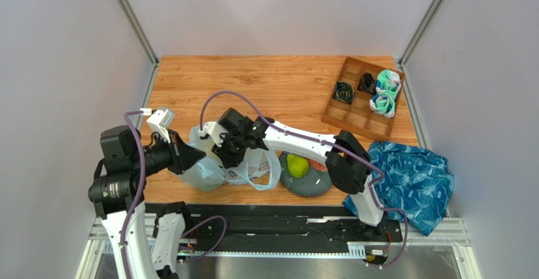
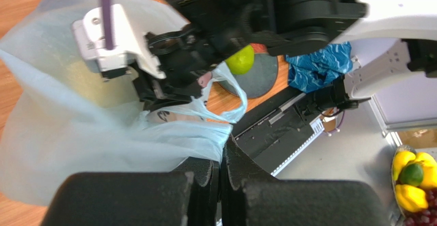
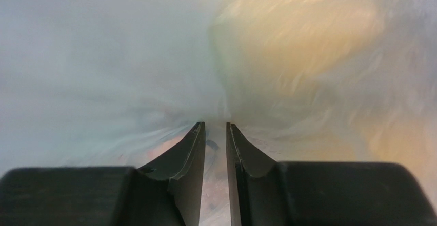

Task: Take the fake fruits out of the plastic bag
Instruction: Adjust the plastic bag at the center of the board.

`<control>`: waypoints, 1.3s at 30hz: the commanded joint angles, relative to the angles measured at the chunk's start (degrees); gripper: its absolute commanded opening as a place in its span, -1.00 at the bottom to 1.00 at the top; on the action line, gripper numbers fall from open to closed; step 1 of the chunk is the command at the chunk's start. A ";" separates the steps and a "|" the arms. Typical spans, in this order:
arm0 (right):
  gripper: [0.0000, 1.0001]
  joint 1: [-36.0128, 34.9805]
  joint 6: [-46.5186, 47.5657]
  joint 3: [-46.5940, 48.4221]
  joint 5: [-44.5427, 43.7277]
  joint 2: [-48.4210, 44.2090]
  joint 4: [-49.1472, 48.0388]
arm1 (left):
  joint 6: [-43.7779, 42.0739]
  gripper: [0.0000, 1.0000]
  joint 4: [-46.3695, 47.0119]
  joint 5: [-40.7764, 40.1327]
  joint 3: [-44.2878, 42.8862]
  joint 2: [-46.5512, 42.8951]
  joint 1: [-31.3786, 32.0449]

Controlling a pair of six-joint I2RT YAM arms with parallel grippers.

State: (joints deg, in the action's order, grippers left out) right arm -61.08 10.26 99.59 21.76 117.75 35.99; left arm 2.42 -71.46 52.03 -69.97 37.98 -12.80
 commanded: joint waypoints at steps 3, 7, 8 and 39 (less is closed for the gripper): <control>-0.45 -0.45 -4.11 6.57 -15.65 4.06 -5.48 | -8.30 -1.00 -11.14 1.68 -4.12 -0.80 -0.30; -1.00 -0.45 -3.24 10.00 -40.26 4.07 -12.15 | -9.62 -1.00 -13.09 -0.52 -2.19 -0.97 -0.30; -1.00 -0.10 -2.88 10.01 -43.52 3.37 -12.95 | -9.45 -1.00 -12.65 -0.70 -1.84 -0.97 -0.30; -0.28 -3.08 -6.83 7.90 -7.43 0.81 -3.56 | -5.67 -1.00 -7.29 -1.84 1.34 0.69 -0.30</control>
State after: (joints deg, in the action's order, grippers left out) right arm -64.51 5.34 104.68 12.60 118.04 30.65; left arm -2.92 -77.49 49.19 -67.61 38.22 -12.80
